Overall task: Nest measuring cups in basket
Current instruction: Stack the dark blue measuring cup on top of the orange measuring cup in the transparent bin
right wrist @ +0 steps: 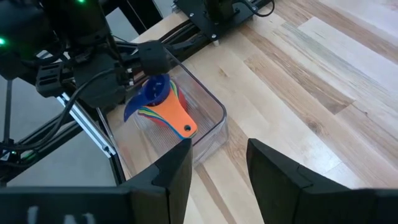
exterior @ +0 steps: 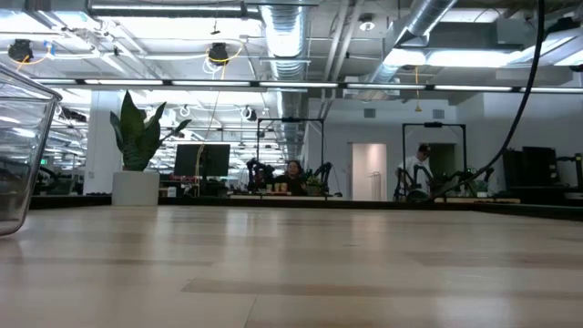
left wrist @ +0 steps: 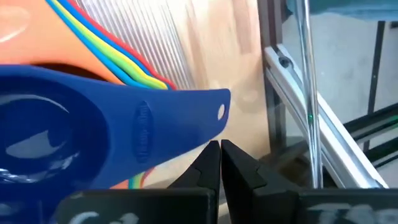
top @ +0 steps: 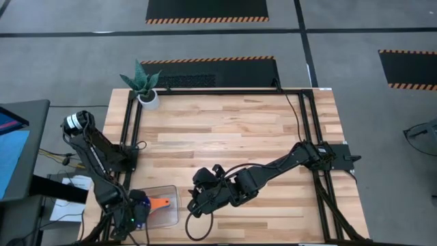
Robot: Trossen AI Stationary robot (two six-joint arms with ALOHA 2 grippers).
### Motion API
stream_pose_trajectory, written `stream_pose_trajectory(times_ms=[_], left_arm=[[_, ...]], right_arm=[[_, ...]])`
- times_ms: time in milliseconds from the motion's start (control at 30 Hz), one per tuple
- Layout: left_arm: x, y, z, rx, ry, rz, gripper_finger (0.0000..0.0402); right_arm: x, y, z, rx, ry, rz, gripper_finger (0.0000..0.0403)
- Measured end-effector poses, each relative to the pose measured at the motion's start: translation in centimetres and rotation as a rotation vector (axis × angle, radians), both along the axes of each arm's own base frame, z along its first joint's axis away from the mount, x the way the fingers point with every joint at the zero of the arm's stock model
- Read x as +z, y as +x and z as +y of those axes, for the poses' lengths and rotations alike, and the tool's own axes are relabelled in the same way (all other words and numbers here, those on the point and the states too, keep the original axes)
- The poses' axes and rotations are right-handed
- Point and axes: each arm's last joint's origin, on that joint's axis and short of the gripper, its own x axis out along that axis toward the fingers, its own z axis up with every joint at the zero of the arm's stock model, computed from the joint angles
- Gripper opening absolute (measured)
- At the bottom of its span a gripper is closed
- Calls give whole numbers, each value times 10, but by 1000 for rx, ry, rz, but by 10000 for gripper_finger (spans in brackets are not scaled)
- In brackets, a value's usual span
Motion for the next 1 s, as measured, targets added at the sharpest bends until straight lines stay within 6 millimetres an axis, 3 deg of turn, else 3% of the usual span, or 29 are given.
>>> stream_pose_trajectory(times_ms=[267, 400, 600, 800, 1000], left_arm=[[21, 3, -6, -18, -7, -28, 0], [34, 5, 1, -39, 144, -137, 0], [32, 4, 15, -190, 349, -234, 0], [41, 13, 15, -215, 279, -191, 5], [55, 22, 13, -368, 274, -304, 35]], right_arm=[[0, 0, 0, -1, -2, 0, 177], [0, 0, -1, -16, -16, -6, 177], [0, -1, 1, -14, -18, -5, 177], [0, -1, 1, -13, -19, -3, 177], [-1, -2, 1, -13, -23, 4, 177]])
